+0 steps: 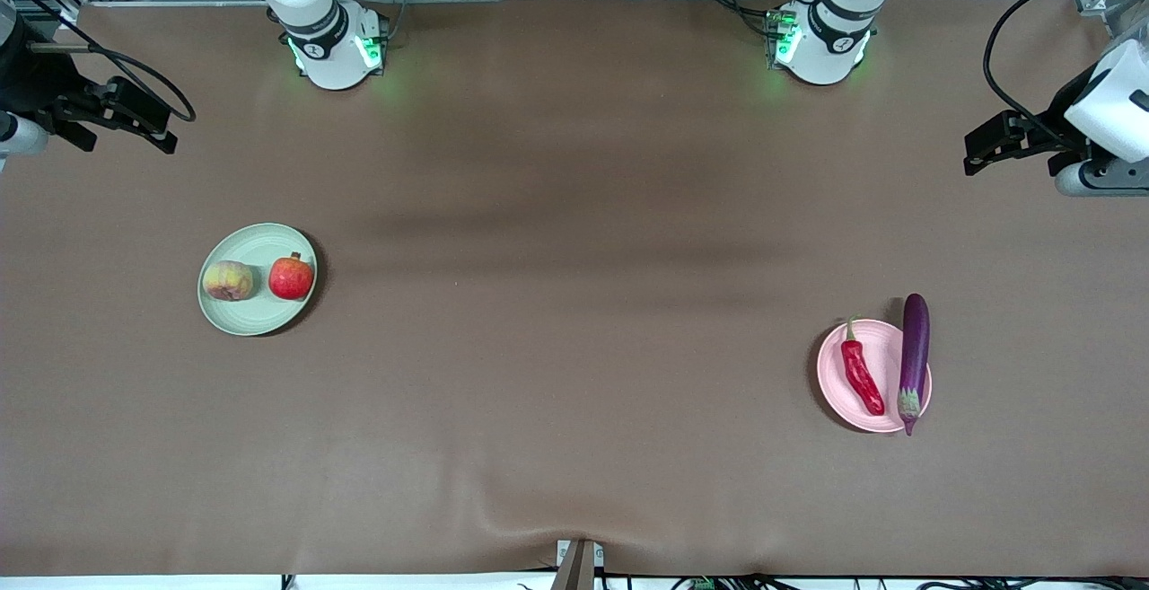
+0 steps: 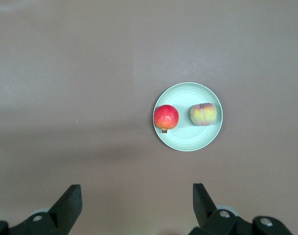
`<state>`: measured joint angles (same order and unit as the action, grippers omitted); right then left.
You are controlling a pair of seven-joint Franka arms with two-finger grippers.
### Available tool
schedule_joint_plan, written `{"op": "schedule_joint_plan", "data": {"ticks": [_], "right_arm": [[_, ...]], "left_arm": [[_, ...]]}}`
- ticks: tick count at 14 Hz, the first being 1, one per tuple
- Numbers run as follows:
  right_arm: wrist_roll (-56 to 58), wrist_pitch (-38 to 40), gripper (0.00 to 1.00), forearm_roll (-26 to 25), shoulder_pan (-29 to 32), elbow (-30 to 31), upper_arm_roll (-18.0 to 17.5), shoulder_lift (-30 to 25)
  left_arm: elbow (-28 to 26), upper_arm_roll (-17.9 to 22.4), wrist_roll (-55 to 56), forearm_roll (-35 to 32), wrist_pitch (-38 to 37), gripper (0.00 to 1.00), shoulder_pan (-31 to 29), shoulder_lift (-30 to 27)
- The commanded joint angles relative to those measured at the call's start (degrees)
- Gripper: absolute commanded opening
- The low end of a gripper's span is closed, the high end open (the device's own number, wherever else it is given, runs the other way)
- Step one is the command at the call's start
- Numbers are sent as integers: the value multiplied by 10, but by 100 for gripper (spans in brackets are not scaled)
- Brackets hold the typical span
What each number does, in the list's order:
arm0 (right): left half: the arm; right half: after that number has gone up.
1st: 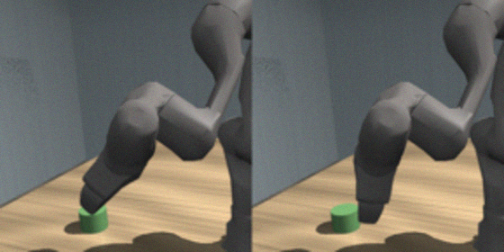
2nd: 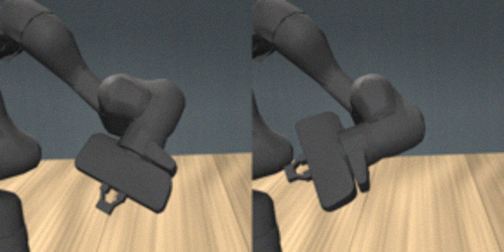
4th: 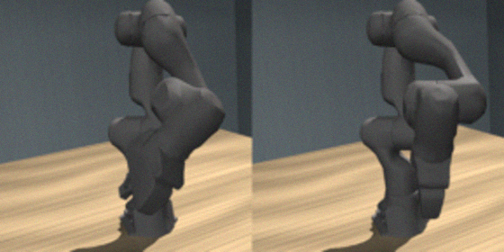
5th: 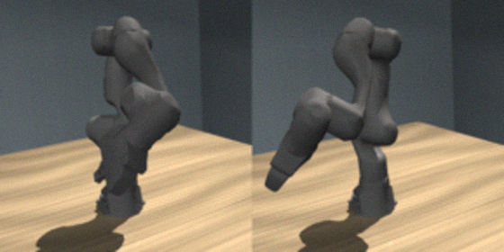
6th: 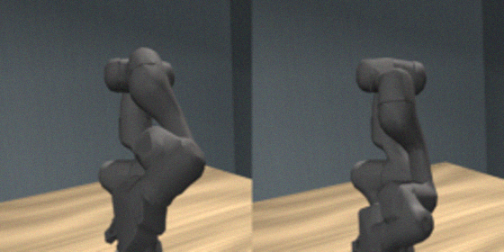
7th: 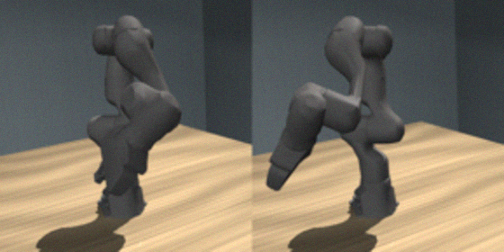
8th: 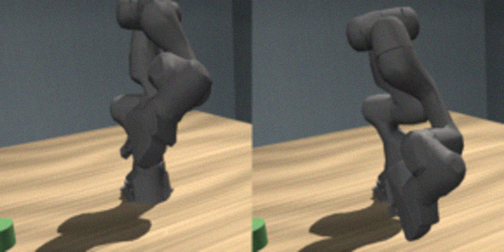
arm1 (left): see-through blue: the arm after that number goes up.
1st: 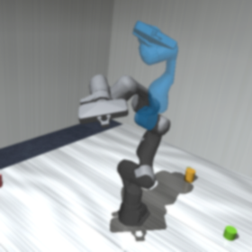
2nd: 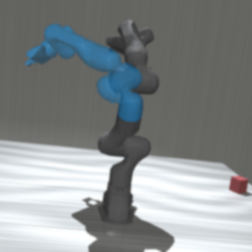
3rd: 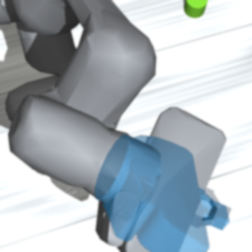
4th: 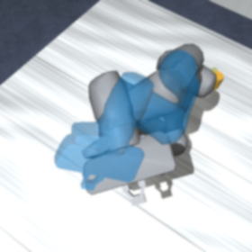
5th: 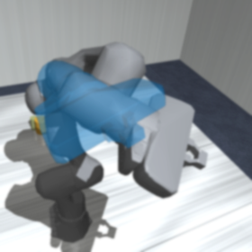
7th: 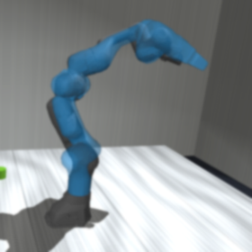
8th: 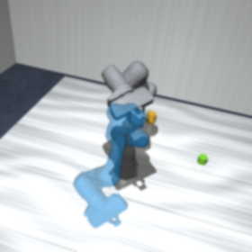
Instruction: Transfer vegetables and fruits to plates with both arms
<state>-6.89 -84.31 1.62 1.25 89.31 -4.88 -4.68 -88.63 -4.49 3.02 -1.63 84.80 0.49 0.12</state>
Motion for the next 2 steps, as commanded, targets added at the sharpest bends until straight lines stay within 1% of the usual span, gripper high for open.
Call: {"op": "schedule_joint_plan", "data": {"ticks": [1, 2], "right_arm": [[-7, -4, 100, 8, -2, 9, 0, -12], [-7, -4, 100, 8, -2, 9, 0, -12]], "left_arm": [[2, -4, 2, 8, -10, 100, -7, -8], [2, -4, 2, 8, -10, 100, -6, -7]]}}
